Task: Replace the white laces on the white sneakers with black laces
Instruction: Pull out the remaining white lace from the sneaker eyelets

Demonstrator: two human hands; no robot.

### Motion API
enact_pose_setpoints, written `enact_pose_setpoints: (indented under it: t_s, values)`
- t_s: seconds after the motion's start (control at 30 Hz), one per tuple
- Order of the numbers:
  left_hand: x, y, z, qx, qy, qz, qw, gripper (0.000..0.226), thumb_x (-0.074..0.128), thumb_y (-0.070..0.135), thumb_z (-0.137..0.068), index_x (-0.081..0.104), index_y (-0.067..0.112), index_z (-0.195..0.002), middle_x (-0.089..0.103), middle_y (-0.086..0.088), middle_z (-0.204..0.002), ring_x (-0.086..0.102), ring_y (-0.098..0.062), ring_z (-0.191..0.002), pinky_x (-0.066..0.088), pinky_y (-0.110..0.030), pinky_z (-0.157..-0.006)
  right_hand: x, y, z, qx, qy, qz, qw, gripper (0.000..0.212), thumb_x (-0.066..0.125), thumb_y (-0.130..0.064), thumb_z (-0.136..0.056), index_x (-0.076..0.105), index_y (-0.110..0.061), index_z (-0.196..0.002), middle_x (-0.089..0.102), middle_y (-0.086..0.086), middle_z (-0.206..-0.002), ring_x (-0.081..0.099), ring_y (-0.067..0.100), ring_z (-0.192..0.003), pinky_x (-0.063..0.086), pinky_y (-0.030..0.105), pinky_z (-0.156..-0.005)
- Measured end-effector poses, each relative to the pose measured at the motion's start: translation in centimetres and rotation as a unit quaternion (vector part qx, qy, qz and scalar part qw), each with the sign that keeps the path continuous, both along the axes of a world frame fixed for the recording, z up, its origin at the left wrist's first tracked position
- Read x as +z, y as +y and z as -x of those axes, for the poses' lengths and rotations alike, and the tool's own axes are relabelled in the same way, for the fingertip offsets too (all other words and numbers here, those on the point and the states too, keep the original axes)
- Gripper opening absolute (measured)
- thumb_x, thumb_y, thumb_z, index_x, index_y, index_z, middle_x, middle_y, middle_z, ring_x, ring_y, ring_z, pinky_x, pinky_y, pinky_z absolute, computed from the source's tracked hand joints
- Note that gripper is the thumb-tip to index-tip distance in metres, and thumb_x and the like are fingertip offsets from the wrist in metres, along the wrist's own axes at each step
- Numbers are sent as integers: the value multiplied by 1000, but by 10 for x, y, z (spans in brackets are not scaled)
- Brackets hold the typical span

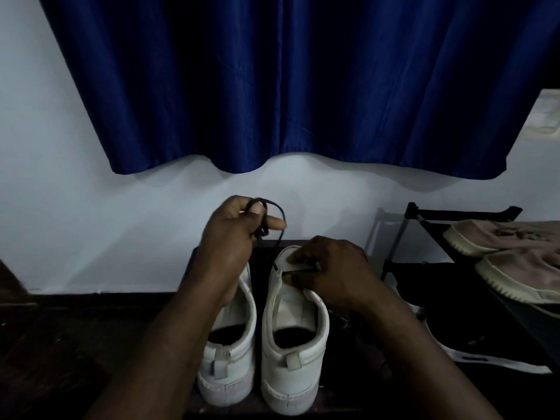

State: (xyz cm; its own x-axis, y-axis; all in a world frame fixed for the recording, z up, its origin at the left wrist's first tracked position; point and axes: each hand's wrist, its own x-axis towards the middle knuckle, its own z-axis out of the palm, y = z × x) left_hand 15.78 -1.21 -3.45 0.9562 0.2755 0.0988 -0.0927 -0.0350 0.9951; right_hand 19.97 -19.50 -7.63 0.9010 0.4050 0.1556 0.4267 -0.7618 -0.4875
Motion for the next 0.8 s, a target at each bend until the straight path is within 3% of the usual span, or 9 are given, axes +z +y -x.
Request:
enact_pose_setpoints:
  t_s: [0.07,0.17,0.23,0.3,0.43,0.53,0.6,0.7,0.8]
  values:
    - [1,-4,1,-37,15,53,998,18,50,14,-108,64,11,-97,76,-6,-79,75,-29,-88,57,-39,-84,1,0,0,-1,-1,2,1000,41,79,-55,-82,77,-35,-117,68,-14,-114,61,4,-105,31,2,-69]
    - [4,-4,2,-55,42,90,993,20,46,9,-107,62,11,-95,58,-3,-68,54,-17,-49,54,-34,-59,0,0,0,2,-4,-3,1000,40,79,-55,-82,77,-35,-117,68,-13,-113,61,4,-102,32,5,-69]
    - [2,0,0,-41,43,54,997,21,47,9,-104,63,16,-92,50,1,-66,36,-10,-45,37,-27,-49,0,0,1,4,-2,-6,1000,40,79,-55,-82,77,-35,-117,67,-14,-110,55,-1,-94,30,-1,-70]
    - [-3,4,-4,-15,26,-100,995,16,54,20,-102,65,26,-91,58,9,-71,47,-8,-53,39,-28,-53,-1,-1,0,3,5,-15,1000,40,80,-55,-82,77,-36,-116,64,-17,-105,50,-4,-91,30,-3,-71]
    - [-8,5,1,-62,64,-505,858,5,61,31,-95,64,34,-97,56,9,-98,63,-19,-98,48,-33,-82,-2,-1,-1,9,10,-18,1000,40,80,-55,-82,77,-34,-117,59,-19,-107,49,-3,-90,30,-5,-71]
    - [-9,1,4,-92,135,-623,765,19,57,33,-95,71,24,-105,51,0,-108,61,-25,-110,39,-28,-83,-4,-1,-1,18,1,-16,1000,39,81,-52,-82,78,-33,-115,60,-14,-123,48,-3,-97,26,-8,-73]
    - [-8,0,5,-88,131,-640,752,22,58,28,-94,74,21,-107,60,-3,-117,62,-24,-112,39,-26,-82,-5,-2,-2,20,2,-25,999,37,82,-50,-81,78,-33,-114,63,-14,-128,48,-5,-98,26,-9,-75]
    - [-6,3,2,-67,95,-550,827,13,67,25,-94,77,21,-101,65,5,-105,64,-18,-109,37,-21,-79,-4,-2,-2,16,-1,-23,1000,35,82,-52,-81,77,-37,-113,66,-17,-128,49,-8,-98,28,-8,-76]
    - [0,10,-3,-14,19,-277,961,10,72,18,-94,81,22,-96,70,10,-101,64,-2,-93,42,-21,-80,-4,-1,-3,7,-4,-7,1000,35,81,-54,-81,76,-38,-112,66,-19,-127,53,-6,-102,27,-7,-74]
